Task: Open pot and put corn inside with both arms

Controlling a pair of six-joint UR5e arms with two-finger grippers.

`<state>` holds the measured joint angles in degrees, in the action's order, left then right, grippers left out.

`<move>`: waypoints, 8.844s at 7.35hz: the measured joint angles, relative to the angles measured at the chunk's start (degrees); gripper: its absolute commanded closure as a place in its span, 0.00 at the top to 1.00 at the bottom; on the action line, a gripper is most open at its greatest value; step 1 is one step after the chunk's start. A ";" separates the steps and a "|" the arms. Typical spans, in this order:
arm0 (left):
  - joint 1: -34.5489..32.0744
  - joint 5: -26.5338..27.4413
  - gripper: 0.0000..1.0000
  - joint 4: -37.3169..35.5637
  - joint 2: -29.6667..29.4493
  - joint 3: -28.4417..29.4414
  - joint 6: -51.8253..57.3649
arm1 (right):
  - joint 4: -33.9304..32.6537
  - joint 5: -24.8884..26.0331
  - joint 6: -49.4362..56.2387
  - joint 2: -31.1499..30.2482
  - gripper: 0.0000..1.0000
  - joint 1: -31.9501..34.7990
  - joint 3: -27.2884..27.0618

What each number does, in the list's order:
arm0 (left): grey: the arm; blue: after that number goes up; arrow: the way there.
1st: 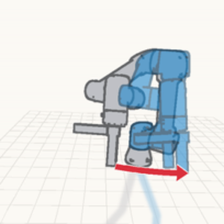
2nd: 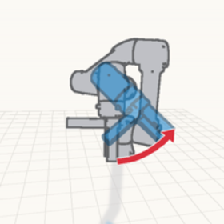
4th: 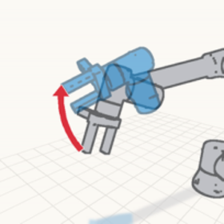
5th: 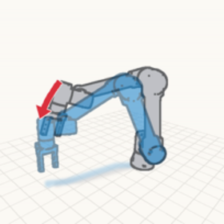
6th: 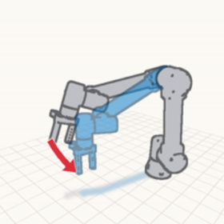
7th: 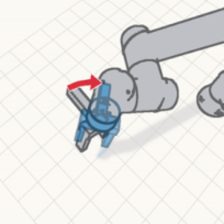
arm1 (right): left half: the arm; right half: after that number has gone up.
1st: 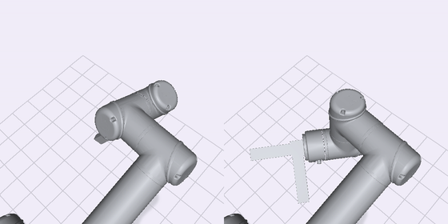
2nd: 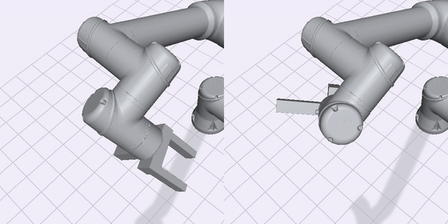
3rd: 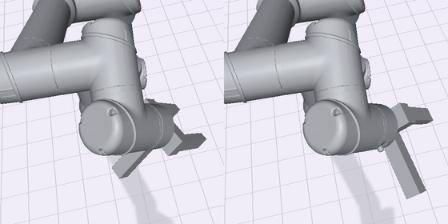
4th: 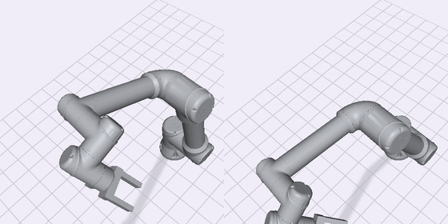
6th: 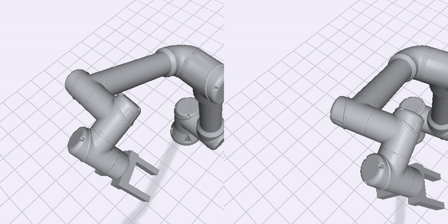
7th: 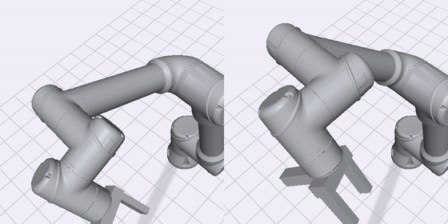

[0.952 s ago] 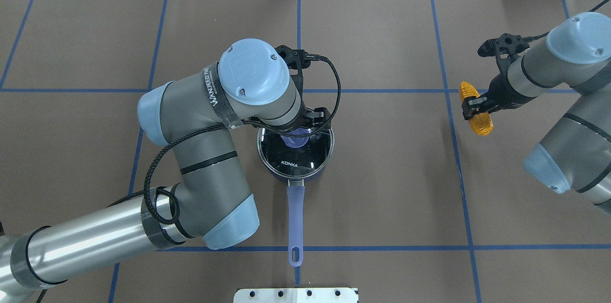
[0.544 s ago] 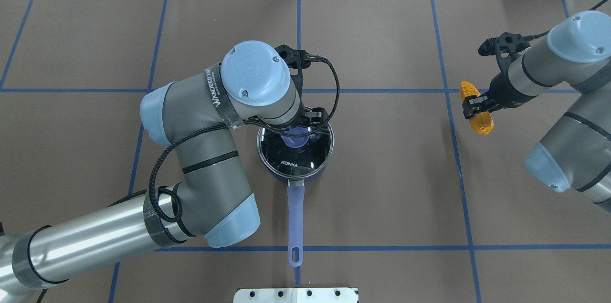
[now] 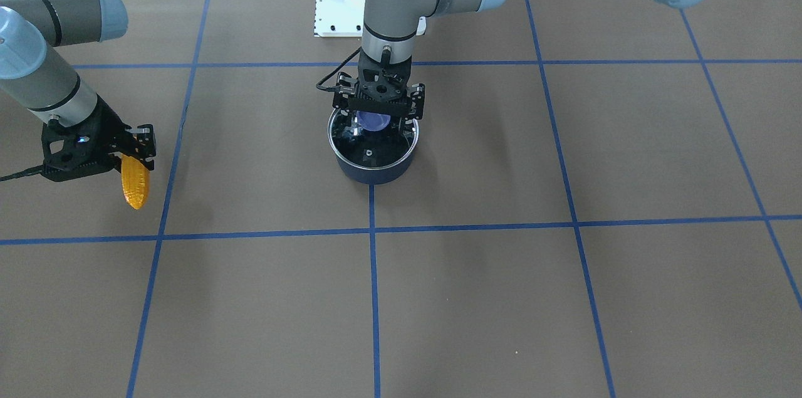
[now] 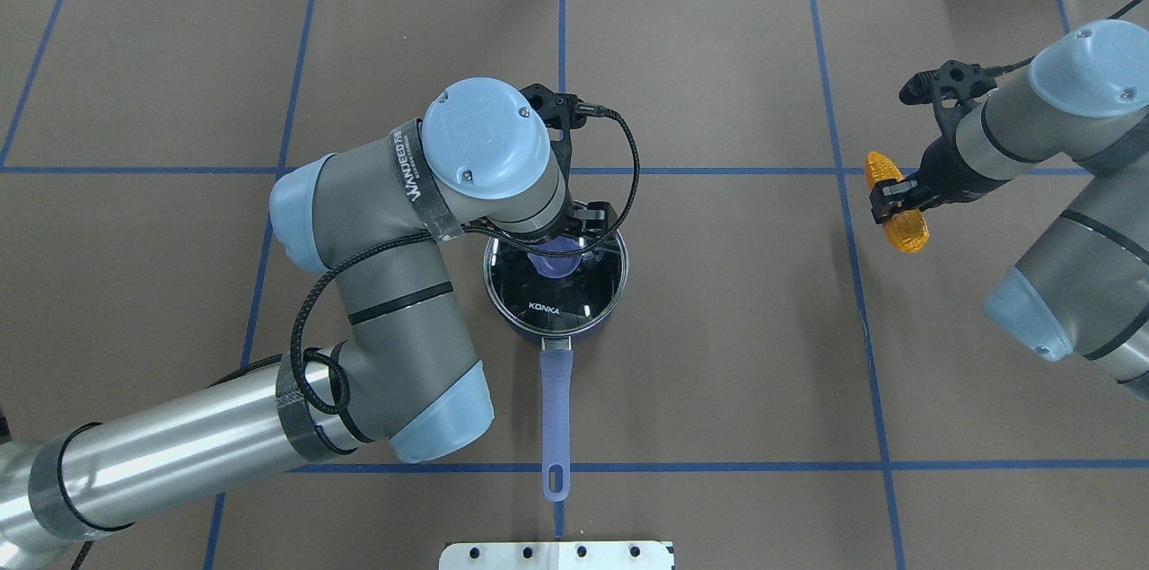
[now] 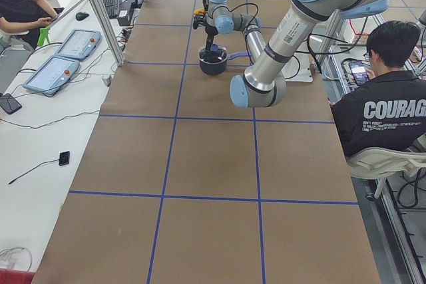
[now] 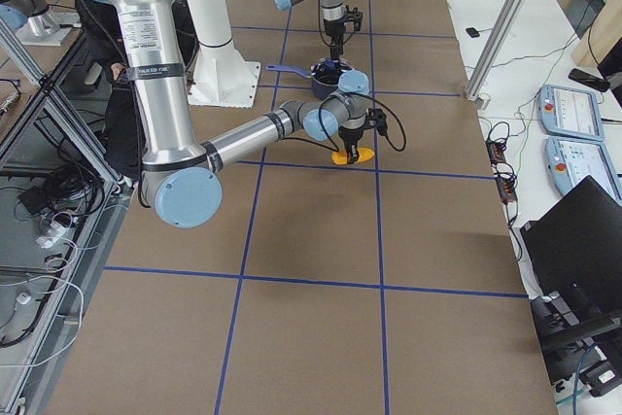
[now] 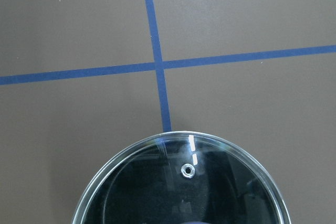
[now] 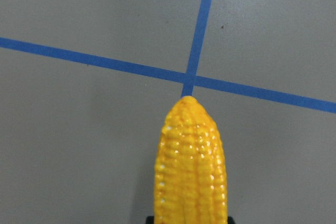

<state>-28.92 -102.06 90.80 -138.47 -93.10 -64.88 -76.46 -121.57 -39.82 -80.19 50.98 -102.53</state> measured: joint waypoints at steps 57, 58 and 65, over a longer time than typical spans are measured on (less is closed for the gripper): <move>-30.91 -30.34 0.62 35.00 49.18 -2.93 46.81 | -16.23 18.53 -33.01 38.91 0.39 -23.48 12.27; -31.36 -31.01 0.62 35.09 49.29 -2.96 46.85 | -16.15 18.90 -32.99 37.88 0.41 -24.46 12.21; -31.54 -31.45 0.63 35.14 48.78 -0.97 46.68 | -16.00 20.23 -31.54 37.35 1.00 -22.63 10.67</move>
<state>-60.45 -133.50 125.95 -89.68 -94.07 -18.20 -92.47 -101.34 -71.36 -42.83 28.35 -91.86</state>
